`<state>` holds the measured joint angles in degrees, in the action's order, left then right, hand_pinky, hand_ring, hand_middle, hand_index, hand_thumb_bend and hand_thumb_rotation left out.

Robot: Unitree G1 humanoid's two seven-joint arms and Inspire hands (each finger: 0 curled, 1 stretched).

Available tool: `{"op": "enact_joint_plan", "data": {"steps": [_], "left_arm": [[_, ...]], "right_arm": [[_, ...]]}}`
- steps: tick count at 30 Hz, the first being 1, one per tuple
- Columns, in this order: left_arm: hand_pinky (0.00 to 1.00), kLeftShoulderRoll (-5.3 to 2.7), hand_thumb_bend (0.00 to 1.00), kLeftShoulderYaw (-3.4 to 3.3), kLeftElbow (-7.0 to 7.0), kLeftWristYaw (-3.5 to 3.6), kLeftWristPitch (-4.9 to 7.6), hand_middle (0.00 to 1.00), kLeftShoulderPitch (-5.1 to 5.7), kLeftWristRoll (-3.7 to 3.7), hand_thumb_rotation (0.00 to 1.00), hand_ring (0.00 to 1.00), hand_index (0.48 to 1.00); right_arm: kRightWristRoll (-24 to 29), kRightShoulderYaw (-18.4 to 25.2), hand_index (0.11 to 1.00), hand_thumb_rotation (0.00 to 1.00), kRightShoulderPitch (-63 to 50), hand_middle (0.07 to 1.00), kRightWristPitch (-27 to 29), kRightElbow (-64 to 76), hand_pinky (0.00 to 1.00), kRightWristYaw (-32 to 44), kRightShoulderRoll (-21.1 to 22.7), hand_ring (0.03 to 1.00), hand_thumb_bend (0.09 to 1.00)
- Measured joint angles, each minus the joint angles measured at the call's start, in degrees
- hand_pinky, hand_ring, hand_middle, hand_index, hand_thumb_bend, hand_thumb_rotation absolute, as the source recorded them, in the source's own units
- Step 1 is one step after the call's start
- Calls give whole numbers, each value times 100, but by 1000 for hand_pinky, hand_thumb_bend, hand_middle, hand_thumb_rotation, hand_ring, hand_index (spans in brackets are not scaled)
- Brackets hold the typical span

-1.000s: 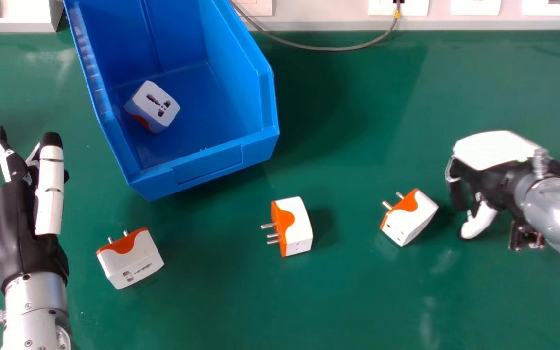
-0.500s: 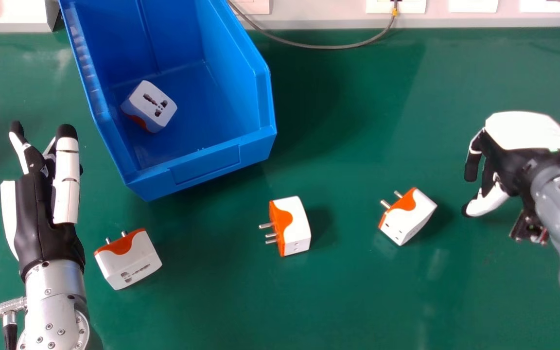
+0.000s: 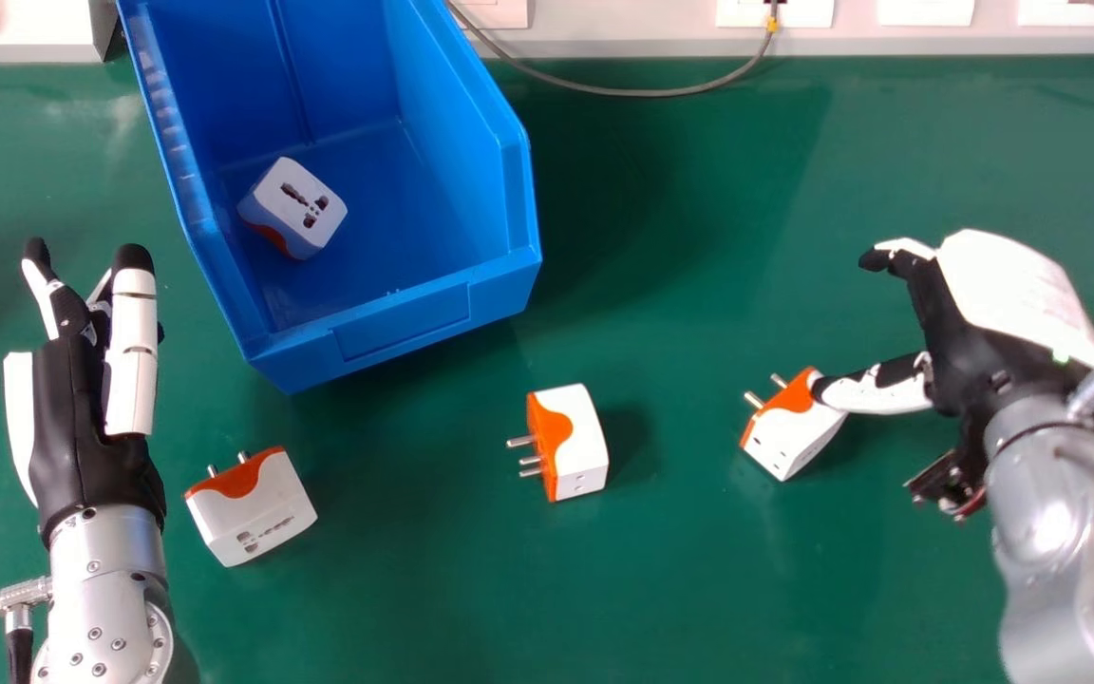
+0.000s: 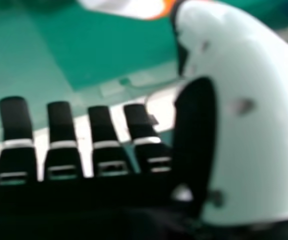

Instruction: Pick all objects and put in blue box

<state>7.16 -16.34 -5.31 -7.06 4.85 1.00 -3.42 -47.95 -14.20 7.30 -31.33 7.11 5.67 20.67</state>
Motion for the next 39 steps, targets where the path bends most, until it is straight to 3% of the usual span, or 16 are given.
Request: {"op": "enact_joint_plan", "data": {"steps": [5,8,13,17,23,30,39], "left_arm": [[874,19,420,-62,4,101,8,879,122,-64,828,918,891],[873,39,420,-99,6,113,72,879,220,-77,828,918,891],[870,56,415,-111,57,219,149,879,362,-102,828,918,891],[874,95,409,-202,87,324,214,882,488,-116,834,920,898],[885,186,404,-279,82,426,404,885,595,-113,844,926,904],[902,261,404,-336,161,530,410,891,764,-130,870,935,912],[908,306,419,-444,168,605,410,896,791,-147,896,942,918]], "right_arm": [[24,-56,840,263,-567,846,180,134,653,-836,-507,787,507],[202,-56,858,275,-902,854,811,-46,673,-1800,-873,795,501],[482,-74,896,325,-1195,885,1599,-621,704,-2679,-1160,830,484],[492,-123,929,390,-1295,920,1786,-958,737,-2999,-1220,873,469],[494,-200,959,477,-1367,954,2099,-1392,790,-3478,-1313,922,489],[538,-209,991,598,-1341,991,2369,-2038,875,-3634,-1238,973,540],[708,-177,999,627,-985,999,2322,-2455,900,-3490,-1216,987,549]]}}
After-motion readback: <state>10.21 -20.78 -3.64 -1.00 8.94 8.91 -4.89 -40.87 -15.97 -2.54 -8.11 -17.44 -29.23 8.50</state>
